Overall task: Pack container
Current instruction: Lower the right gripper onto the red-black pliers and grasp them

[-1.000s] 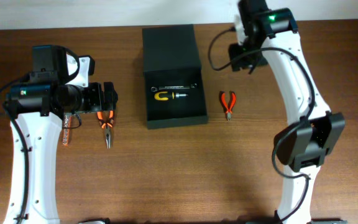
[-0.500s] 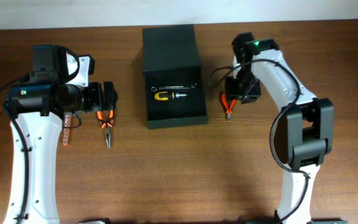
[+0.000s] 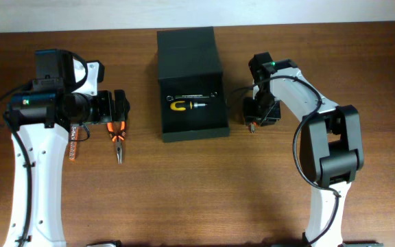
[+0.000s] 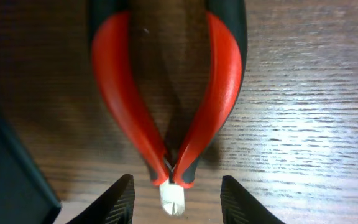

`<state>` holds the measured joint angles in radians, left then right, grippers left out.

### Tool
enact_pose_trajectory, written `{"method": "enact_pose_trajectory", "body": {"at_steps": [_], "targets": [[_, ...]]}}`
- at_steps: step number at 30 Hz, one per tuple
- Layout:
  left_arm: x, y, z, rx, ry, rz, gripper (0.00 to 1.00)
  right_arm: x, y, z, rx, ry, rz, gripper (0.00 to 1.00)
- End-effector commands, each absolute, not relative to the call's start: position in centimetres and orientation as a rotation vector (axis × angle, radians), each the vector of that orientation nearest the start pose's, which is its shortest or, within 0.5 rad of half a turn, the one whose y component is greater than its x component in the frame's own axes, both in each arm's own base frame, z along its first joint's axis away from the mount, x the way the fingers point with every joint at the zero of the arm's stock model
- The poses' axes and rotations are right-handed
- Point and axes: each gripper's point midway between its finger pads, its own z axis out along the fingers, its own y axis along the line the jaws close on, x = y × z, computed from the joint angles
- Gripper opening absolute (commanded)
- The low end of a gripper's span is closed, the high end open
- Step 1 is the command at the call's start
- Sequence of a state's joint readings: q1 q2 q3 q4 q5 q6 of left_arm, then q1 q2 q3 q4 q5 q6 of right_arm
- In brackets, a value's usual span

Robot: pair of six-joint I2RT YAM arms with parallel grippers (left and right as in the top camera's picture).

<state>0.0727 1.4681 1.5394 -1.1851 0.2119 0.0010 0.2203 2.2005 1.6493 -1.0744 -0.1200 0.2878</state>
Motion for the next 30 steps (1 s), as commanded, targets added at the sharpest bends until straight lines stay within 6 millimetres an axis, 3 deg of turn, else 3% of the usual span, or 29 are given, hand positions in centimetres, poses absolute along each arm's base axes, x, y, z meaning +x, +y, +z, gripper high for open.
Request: {"method": "enact_pose_trajectory", "body": {"at_steps": [1, 7, 13, 21, 25, 30], "targets": [[34.5, -1.0, 23.9, -0.011, 2.658, -0.254, 0.99, 38.0, 11.3, -0.4, 0.142, 3.242, 0.164, 0.43], [34.5, -1.0, 23.9, -0.011, 2.659, -0.254, 0.99, 38.4, 11.2, -0.8, 0.148, 3.219, 0.144, 0.40], [34.3, -1.1, 23.8, -0.012, 2.666, -0.255, 0.99, 39.2, 9.1, -0.9, 0.197, 3.171, -0.045, 0.38], [34.3, -1.1, 23.8, -0.012, 2.666, -0.255, 0.99, 39.4, 8.8, -1.3, 0.195, 3.165, -0.077, 0.39], [34.3, -1.1, 23.8, -0.012, 2.665, -0.255, 0.99, 39.3, 8.8, -1.3, 0.166, 3.171, -0.074, 0.38], [34.3, -1.1, 23.8, -0.012, 2.665, -0.255, 0.99, 39.5, 8.8, -1.3, 0.010, 3.170, -0.074, 0.38]]}}
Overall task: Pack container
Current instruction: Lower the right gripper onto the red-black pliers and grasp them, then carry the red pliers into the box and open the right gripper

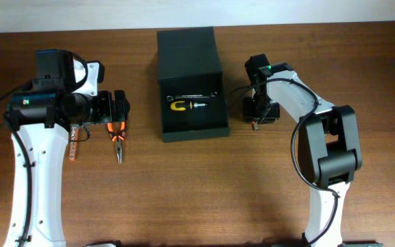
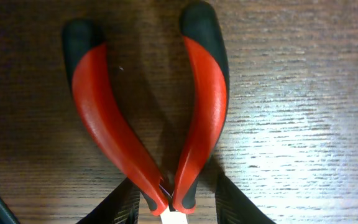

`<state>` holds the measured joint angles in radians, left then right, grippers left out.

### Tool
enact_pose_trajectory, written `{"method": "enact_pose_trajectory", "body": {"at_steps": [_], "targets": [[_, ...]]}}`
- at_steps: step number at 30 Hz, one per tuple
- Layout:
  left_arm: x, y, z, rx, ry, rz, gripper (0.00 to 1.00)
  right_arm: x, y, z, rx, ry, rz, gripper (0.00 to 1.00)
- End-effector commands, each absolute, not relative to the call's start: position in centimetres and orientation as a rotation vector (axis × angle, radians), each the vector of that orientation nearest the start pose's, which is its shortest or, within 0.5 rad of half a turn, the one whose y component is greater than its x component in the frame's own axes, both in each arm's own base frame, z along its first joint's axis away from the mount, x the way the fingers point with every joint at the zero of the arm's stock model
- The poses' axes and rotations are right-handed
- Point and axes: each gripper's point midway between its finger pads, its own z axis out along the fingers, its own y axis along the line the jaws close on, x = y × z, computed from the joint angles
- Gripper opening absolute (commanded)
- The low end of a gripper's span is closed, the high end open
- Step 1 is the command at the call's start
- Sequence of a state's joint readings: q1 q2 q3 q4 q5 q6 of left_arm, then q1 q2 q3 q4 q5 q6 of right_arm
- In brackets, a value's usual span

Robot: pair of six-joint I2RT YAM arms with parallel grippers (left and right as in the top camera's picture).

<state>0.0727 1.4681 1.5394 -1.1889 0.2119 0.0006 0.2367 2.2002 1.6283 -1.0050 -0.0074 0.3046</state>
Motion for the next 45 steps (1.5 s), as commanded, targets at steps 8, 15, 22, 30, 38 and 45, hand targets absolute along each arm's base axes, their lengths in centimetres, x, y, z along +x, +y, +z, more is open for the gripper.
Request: {"method": "enact_pose_trajectory", "body": {"at_steps": [8, 15, 22, 30, 38, 45], "targets": [[34.3, -1.1, 23.8, -0.012, 2.665, -0.255, 0.99, 39.4, 8.8, -1.4, -0.082, 3.172, -0.074, 0.29], [34.3, -1.1, 23.8, -0.012, 2.665, -0.255, 0.99, 39.3, 8.7, -1.4, -0.103, 3.177, -0.076, 0.15], [34.3, -1.1, 23.8, -0.012, 2.665, -0.255, 0.99, 38.8, 8.6, -1.6, -0.104, 3.194, -0.082, 0.04], [34.3, -1.1, 23.8, -0.012, 2.665, -0.255, 0.99, 38.8, 8.6, -1.6, -0.101, 3.193, -0.081, 0.04], [34.3, -1.1, 23.8, -0.012, 2.665, -0.255, 0.99, 40.6, 9.0, 1.1, -0.089, 3.113, -0.053, 0.04], [34.3, -1.1, 23.8, -0.012, 2.665, -0.255, 0.99, 42.3, 9.4, 5.6, -0.066, 3.015, -0.019, 0.04]]}}
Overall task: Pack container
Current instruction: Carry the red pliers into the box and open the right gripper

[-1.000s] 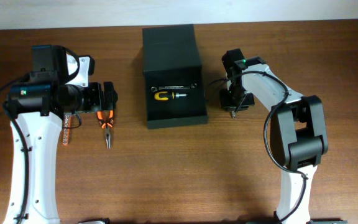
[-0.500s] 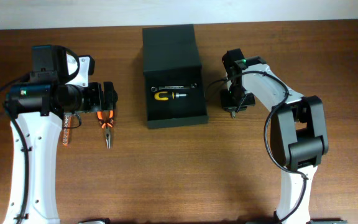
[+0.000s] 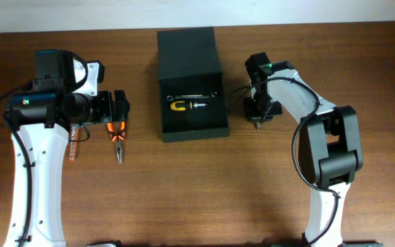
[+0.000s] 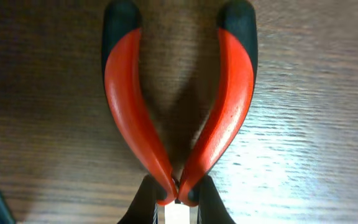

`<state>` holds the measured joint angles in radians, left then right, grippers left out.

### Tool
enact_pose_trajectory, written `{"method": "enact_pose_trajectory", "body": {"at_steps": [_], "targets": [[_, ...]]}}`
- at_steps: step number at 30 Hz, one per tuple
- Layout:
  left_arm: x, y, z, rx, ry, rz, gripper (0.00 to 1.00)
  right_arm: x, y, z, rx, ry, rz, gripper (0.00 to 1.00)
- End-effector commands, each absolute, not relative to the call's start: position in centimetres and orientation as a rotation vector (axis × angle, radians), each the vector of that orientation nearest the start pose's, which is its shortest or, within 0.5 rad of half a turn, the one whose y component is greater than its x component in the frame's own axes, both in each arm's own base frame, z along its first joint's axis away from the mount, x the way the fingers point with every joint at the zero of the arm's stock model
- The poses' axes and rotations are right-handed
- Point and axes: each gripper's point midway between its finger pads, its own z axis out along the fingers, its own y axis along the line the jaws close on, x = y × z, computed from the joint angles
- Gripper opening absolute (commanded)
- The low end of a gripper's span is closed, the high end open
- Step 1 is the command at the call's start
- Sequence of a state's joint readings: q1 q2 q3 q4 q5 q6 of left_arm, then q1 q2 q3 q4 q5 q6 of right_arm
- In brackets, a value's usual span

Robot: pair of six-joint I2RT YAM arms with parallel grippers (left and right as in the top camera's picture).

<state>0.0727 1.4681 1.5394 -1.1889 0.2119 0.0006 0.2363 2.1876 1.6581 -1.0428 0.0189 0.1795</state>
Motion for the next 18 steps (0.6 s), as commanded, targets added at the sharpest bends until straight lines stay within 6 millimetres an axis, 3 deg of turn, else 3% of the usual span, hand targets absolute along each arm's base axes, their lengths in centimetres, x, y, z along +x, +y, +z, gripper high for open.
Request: {"method": "enact_pose_trajectory", "body": {"at_steps": [1, 7, 10, 14, 18], "targets": [[34.3, -1.1, 23.8, -0.012, 2.665, -0.255, 0.99, 42.4, 9.4, 6.1, -0.066, 3.005, -0.016, 0.04], [34.3, -1.1, 23.8, -0.012, 2.665, -0.255, 0.99, 42.9, 9.6, 8.5, -0.064, 2.956, 0.000, 0.04], [34.3, -1.1, 23.8, -0.012, 2.665, -0.255, 0.99, 43.1, 9.7, 10.7, -0.065, 2.920, 0.012, 0.04], [34.3, -1.1, 23.8, -0.012, 2.665, -0.255, 0.99, 43.9, 10.6, 16.2, -0.162, 2.785, 0.041, 0.04], [34.3, -1.1, 23.8, -0.012, 2.665, -0.255, 0.99, 43.7, 13.2, 23.0, -0.406, 2.588, 0.063, 0.04]]}}
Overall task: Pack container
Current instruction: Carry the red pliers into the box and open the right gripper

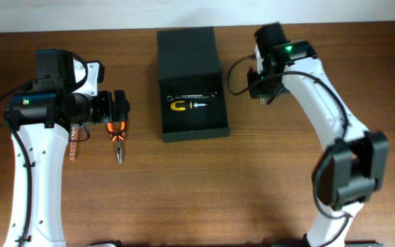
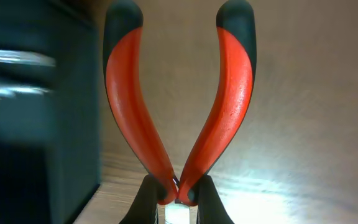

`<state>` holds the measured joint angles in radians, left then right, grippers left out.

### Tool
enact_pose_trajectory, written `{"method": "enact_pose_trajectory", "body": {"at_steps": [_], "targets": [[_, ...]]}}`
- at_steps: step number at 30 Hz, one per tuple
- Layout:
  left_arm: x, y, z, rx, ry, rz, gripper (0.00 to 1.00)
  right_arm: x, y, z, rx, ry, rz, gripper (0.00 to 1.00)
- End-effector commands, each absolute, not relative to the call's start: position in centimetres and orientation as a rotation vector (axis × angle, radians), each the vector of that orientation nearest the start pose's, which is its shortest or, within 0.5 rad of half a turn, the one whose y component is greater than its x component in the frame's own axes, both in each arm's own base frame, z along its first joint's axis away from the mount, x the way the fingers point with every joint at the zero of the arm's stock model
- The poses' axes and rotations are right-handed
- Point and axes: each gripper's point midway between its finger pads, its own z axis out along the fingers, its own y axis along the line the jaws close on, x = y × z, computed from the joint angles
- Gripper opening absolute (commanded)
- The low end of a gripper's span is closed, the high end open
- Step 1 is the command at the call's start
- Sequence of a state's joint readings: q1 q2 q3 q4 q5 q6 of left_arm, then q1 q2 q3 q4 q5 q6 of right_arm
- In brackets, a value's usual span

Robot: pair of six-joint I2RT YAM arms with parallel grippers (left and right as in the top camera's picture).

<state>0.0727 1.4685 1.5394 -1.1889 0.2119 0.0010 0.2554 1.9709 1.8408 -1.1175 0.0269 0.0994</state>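
Note:
The black container (image 1: 211, 127) stands open at the table's middle, with a wrench and a yellow-and-black tool (image 1: 186, 105) lying inside. My right gripper (image 1: 261, 95) hangs just right of the container, off the table. In the right wrist view this gripper (image 2: 178, 200) is shut on the joint of the red-handled pliers (image 2: 229, 93), whose handles point away from the camera; the container's blurred wall (image 2: 36, 124) is at the left. My left gripper (image 1: 118, 108) rests at the left, by the handles of orange pliers (image 1: 118, 143) on the wood. Its jaws cannot be made out.
The container's raised lid (image 1: 186, 48) stands behind the box. A small orange-brown tool (image 1: 73, 147) lies under the left arm. Bare brown table (image 1: 204, 192) stretches across the front.
My right gripper, shut on the red pliers, has risen off the table and moved toward the back. The container now shows at the left of the wrist view. The left arm is unchanged.
First my right gripper stood open over the red pliers lying right of the container. Then its fingers sat on either side of the pliers' joint. Later it was shut on the joint, with the pliers still on the wood. Now the pliers hang in the air beside the container.

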Motion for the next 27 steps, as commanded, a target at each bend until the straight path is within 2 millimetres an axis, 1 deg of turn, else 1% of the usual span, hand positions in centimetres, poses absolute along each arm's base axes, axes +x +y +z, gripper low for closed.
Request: {"method": "enact_pose_trajectory", "body": {"at_steps": [1, 3, 4, 6, 8, 10, 13, 14, 17, 22, 25, 27], "targets": [[34.3, -1.1, 23.8, -0.012, 2.665, -0.255, 0.99, 43.4, 14.3, 24.9, -0.489, 2.526, 0.062, 0.04], [34.4, -1.1, 23.8, -0.011, 2.664, -0.255, 0.99, 42.7, 16.4, 27.5, -0.630, 2.424, 0.062, 0.04], [34.4, -1.1, 23.8, -0.011, 2.663, -0.255, 0.99, 42.3, 17.4, 28.5, -0.693, 2.378, 0.064, 0.04], [34.4, -1.0, 23.8, -0.011, 2.660, -0.254, 0.99, 41.5, 19.9, 29.7, -0.812, 2.296, 0.078, 0.04], [34.5, -1.0, 23.9, -0.010, 2.657, -0.254, 0.99, 40.4, 22.5, 29.8, -0.959, 2.234, 0.130, 0.04], [34.5, -1.0, 23.9, -0.010, 2.657, -0.254, 0.99, 39.2, 25.1, 29.0, -1.117, 2.181, 0.189, 0.04], [34.5, -1.0, 23.9, -0.011, 2.658, -0.254, 0.99, 38.5, 27.4, 27.0, -1.288, 2.137, 0.195, 0.04], [34.5, -1.0, 23.9, -0.011, 2.658, -0.254, 0.99, 38.5, 28.1, 25.9, -1.347, 2.126, 0.185, 0.04], [34.5, -1.0, 23.9, -0.011, 2.658, -0.254, 0.99, 38.8, 29.1, 23.0, -1.479, 2.110, 0.161, 0.04], [34.5, -1.0, 23.9, -0.011, 2.659, -0.254, 0.99, 39.4, 29.5, 17.1, -1.715, 2.091, 0.120, 0.04], [34.4, -1.0, 23.8, -0.011, 2.662, -0.255, 0.99, 39.1, 29.3, 13.5, -1.873, 2.085, 0.112, 0.04], [34.3, -1.1, 23.8, -0.012, 2.665, -0.255, 0.99, 38.8, 29.1, 11.6, -1.941, 2.093, 0.114, 0.04]]}}
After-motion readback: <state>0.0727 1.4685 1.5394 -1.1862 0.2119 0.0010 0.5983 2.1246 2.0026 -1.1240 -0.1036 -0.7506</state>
